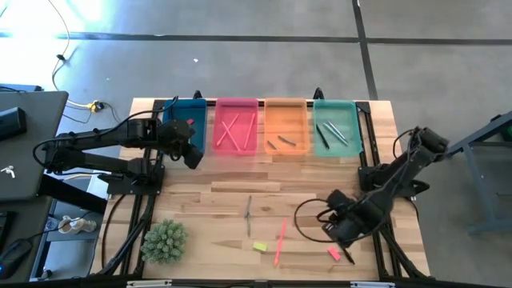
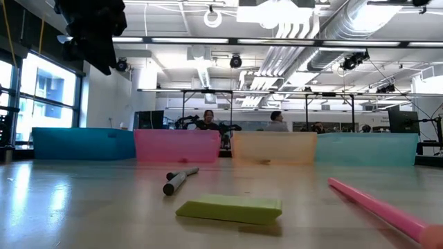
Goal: Sort crayons/erasers/pens/pencils in bins
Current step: Put the black pen into the green bin
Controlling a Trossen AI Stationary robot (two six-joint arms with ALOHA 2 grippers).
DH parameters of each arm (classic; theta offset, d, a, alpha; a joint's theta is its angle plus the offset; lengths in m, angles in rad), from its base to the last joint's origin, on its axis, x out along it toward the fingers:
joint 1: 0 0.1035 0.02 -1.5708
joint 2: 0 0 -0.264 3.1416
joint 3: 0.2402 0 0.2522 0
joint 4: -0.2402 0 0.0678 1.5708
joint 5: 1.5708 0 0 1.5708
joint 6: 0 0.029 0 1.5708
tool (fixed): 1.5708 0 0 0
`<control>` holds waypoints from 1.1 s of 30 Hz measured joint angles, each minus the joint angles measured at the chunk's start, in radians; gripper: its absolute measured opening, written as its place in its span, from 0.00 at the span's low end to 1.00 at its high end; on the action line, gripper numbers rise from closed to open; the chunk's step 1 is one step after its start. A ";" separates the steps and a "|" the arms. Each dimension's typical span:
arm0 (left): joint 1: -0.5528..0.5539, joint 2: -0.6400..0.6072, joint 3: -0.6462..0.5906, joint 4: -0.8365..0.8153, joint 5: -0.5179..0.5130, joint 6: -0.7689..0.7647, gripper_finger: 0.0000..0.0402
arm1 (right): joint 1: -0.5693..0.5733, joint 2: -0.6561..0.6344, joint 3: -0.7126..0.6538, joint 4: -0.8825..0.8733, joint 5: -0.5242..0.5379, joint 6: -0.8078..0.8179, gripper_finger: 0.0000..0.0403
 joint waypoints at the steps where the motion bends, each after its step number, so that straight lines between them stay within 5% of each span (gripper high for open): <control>1: 0.000 0.000 0.000 0.000 0.000 -0.009 0.31 | 0.012 -0.007 -0.010 0.003 -0.019 0.035 0.37; 7: 0.000 0.000 0.000 0.000 0.000 -0.032 0.31 | 0.094 0.006 -0.046 0.035 -0.129 0.113 0.39; 17: 0.000 0.000 0.000 0.000 0.000 -0.091 0.31 | 0.203 0.033 -0.053 0.153 -0.142 0.186 0.53; 22: 0.000 0.000 0.000 0.000 -0.001 -0.092 0.31 | 0.245 0.071 -0.053 0.169 -0.121 0.298 0.53; 33: 0.000 0.000 0.000 0.002 -0.004 -0.100 0.31 | 0.261 0.251 -0.053 0.369 -0.267 0.301 0.53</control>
